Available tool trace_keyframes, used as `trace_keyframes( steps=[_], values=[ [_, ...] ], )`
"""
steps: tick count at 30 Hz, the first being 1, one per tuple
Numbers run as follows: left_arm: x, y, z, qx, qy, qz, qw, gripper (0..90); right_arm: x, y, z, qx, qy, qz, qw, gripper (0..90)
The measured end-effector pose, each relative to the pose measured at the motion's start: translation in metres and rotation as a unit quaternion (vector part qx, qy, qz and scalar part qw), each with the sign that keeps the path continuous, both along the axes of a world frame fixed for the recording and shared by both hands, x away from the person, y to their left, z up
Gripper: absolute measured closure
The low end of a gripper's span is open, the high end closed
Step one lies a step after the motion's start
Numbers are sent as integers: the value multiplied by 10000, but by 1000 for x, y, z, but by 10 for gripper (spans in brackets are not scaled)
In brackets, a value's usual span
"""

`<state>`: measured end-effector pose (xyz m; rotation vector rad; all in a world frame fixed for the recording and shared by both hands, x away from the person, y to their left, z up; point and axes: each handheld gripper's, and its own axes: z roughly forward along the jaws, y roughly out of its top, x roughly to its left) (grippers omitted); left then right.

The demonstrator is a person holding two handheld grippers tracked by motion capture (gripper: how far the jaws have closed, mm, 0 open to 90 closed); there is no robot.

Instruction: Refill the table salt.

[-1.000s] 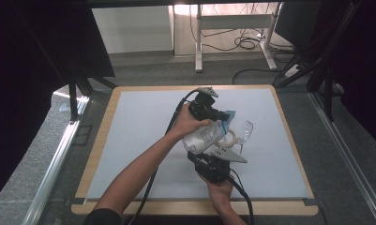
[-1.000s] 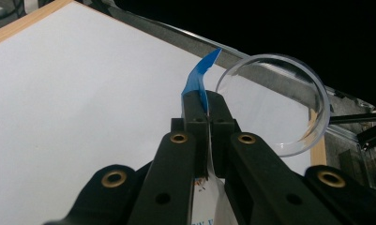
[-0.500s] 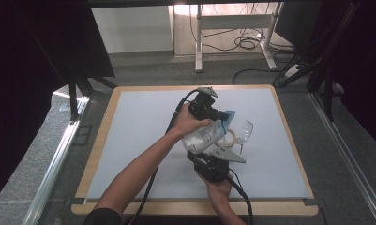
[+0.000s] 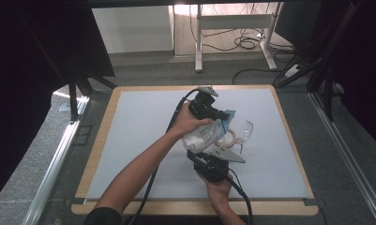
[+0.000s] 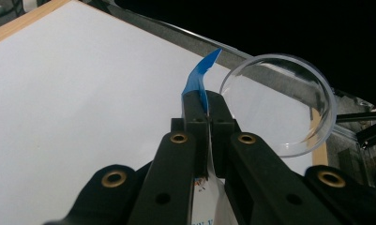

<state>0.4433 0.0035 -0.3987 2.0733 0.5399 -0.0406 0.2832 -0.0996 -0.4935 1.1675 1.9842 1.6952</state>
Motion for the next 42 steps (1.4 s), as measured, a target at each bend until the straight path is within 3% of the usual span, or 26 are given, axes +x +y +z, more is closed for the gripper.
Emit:
trace_keyframes(
  steps=[42],
  values=[
    [0,-1,2,4,25,-31,10000,900,-2,0,2,11,-26,-20,10000,720]
  ],
)
